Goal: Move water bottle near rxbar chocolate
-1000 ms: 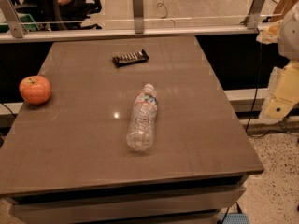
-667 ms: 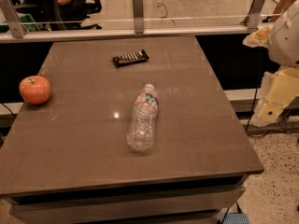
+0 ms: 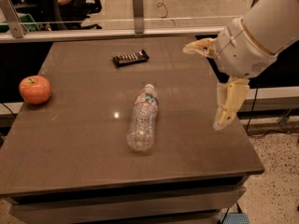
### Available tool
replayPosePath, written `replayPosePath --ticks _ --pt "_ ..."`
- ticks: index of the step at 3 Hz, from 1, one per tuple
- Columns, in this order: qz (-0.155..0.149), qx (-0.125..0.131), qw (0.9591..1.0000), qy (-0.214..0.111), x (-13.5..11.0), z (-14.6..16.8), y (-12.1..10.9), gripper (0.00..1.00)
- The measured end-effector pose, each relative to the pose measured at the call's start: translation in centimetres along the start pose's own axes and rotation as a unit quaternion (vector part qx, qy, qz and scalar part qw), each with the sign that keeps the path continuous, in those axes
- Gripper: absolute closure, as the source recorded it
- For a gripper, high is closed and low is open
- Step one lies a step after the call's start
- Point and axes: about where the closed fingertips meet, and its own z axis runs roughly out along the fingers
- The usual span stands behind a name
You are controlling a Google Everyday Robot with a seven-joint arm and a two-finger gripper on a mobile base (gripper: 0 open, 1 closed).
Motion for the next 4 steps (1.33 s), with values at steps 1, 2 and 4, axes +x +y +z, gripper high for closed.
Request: replayPosePath --ticks 1,2,4 --pt "-0.104 -0.024 0.9937 -0.035 -2.9 3.3 0.0 0.0" --pt "-0.197 -0.055 0.9778 -0.047 -4.6 6.4 0.5 0.0" --pt "-0.329 -0.099 0.9389 -0.015 -6.1 11.2 0.4 0.0"
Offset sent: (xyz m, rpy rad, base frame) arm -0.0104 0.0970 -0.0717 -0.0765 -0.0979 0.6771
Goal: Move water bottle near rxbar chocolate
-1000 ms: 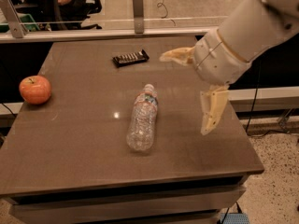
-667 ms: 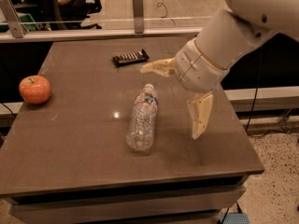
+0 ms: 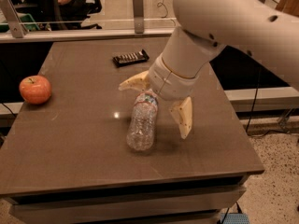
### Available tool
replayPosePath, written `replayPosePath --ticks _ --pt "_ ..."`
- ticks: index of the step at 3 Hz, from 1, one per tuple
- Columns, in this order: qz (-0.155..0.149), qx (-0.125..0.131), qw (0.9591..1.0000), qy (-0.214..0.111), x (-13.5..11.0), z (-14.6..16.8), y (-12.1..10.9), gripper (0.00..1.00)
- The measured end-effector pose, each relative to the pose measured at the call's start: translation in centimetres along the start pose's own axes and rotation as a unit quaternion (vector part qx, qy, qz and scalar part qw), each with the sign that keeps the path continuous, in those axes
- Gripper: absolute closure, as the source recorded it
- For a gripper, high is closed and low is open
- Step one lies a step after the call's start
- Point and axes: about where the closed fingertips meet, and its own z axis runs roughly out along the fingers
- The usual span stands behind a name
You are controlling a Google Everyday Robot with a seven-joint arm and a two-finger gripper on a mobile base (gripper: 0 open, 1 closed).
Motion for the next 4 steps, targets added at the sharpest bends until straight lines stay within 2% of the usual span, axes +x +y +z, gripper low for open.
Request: replayPosePath --ticks 1,2,4 --pt "-0.046 -0.025 0.9983 0.024 0.8 1.2 -0.8 0.0" --pt "-0.067 -0.043 0.9963 0.033 1.3 2.3 -1.2 0.17" --pt "-0.071 -0.065 0.9947 0.036 1.6 3.6 -1.0 0.64"
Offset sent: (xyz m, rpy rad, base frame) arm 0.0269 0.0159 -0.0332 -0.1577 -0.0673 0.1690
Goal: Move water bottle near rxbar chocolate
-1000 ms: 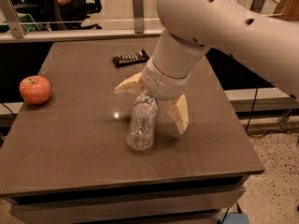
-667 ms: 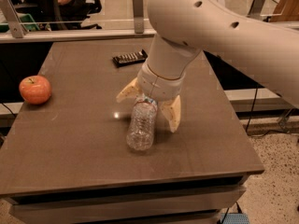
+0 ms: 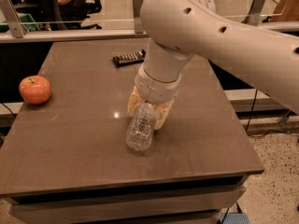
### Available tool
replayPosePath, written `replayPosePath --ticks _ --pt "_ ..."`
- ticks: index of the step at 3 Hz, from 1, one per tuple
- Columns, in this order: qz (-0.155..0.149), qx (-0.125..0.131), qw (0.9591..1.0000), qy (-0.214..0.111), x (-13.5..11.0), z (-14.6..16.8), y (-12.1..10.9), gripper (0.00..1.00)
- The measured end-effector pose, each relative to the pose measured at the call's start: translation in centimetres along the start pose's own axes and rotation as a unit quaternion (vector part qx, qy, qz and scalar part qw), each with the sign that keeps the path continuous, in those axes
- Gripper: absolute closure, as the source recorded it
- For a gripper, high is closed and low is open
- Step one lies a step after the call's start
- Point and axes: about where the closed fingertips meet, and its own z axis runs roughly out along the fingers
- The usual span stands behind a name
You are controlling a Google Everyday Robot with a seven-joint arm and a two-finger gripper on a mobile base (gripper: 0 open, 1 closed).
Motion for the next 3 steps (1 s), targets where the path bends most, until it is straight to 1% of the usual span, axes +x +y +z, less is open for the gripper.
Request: replayPosePath --ticks 1,2,3 --pt "0.008 -0.004 0.9999 0.009 0.6 -0.6 0.3 0.87" --pt "0.04 0.02 0.9983 0.038 3.3 -4.4 0.5 1.0" --pt "0.04 0.02 0.9983 0.038 3.3 -4.4 0.5 1.0"
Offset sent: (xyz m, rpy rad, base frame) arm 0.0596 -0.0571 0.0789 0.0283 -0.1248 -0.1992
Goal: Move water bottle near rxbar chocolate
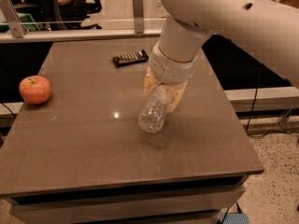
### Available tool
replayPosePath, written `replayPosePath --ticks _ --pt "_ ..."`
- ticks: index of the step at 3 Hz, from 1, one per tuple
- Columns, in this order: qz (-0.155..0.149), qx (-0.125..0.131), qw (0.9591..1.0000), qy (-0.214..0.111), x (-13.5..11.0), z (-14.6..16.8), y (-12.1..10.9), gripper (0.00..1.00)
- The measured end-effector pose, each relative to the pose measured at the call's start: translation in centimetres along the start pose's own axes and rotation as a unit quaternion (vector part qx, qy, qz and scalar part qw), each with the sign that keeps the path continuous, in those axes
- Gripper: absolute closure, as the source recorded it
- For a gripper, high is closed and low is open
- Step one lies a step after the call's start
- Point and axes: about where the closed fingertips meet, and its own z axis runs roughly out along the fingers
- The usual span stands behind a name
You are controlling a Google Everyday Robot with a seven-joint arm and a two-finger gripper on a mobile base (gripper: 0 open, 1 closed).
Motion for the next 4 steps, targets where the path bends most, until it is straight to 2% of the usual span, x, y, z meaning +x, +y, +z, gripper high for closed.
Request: replayPosePath --ticks 1,2,3,4 --pt "-0.022 0.001 0.9997 0.012 0.1 -0.1 -0.1 1.0" --pt "-0.07 0.004 0.9971 0.03 3.0 0.1 -1.4 1.0" --pt "-0.136 0.02 0.9899 0.032 7.2 0.5 -4.7 1.0" --pt "-0.191 0.017 0.9814 0.017 11.4 2.6 -7.9 1.0"
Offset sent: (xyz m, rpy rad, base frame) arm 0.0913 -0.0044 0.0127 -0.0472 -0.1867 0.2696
